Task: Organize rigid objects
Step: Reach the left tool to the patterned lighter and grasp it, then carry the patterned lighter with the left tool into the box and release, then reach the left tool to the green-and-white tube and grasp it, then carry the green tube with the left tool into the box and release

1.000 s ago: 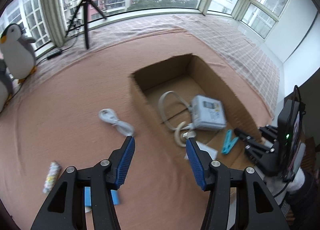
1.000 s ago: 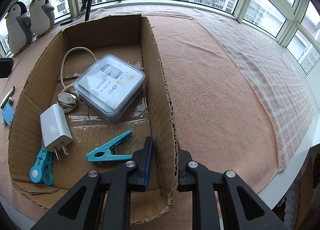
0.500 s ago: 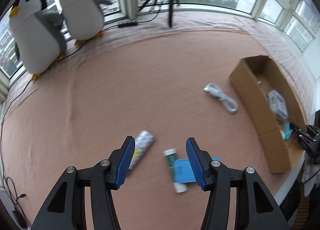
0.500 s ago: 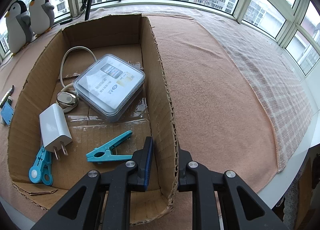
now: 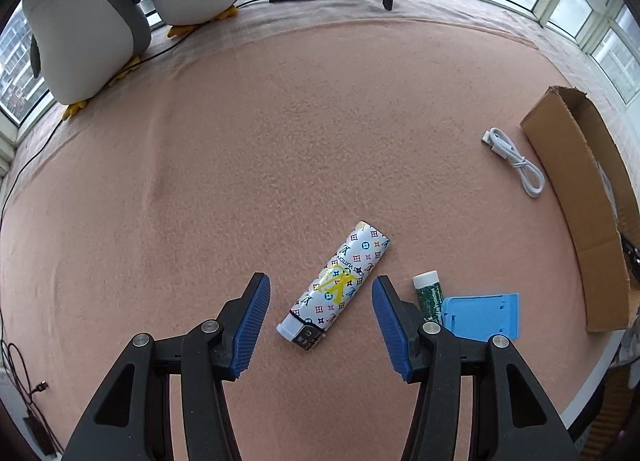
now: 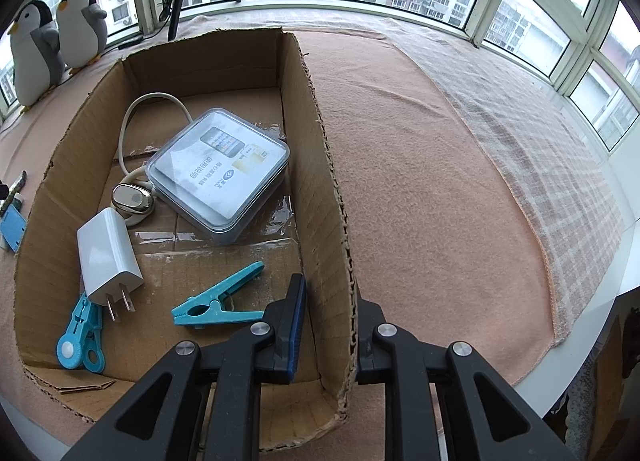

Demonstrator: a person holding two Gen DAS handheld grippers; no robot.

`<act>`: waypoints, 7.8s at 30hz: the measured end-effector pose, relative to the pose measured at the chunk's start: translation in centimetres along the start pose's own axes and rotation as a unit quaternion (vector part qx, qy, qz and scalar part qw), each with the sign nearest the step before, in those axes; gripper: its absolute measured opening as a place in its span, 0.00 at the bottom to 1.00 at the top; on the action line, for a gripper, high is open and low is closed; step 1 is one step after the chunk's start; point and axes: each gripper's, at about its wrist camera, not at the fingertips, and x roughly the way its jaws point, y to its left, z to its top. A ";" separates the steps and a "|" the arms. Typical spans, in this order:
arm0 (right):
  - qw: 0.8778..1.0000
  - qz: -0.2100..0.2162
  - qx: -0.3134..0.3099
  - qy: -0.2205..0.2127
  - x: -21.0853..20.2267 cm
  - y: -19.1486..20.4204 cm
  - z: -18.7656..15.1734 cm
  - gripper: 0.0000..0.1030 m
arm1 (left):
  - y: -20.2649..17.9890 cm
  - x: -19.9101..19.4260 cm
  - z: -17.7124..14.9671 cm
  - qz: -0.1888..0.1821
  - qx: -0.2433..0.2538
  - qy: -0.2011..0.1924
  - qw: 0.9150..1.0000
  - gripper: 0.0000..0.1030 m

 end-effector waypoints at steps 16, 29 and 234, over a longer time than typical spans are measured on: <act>1.000 0.000 0.000 0.000 0.0 -0.1 0.0 0.17 | -1.3 1.3 0.2 0.004 0.018 0.012 1.000 0.38; 1.000 0.000 0.000 0.000 0.0 0.0 0.0 0.17 | -1.2 0.2 -0.5 -0.006 -0.001 -0.002 1.000 0.25; 0.999 -0.021 0.004 -0.024 -0.2 0.5 0.0 0.19 | -30.7 -3.4 4.4 -0.200 0.105 -0.013 0.974 0.16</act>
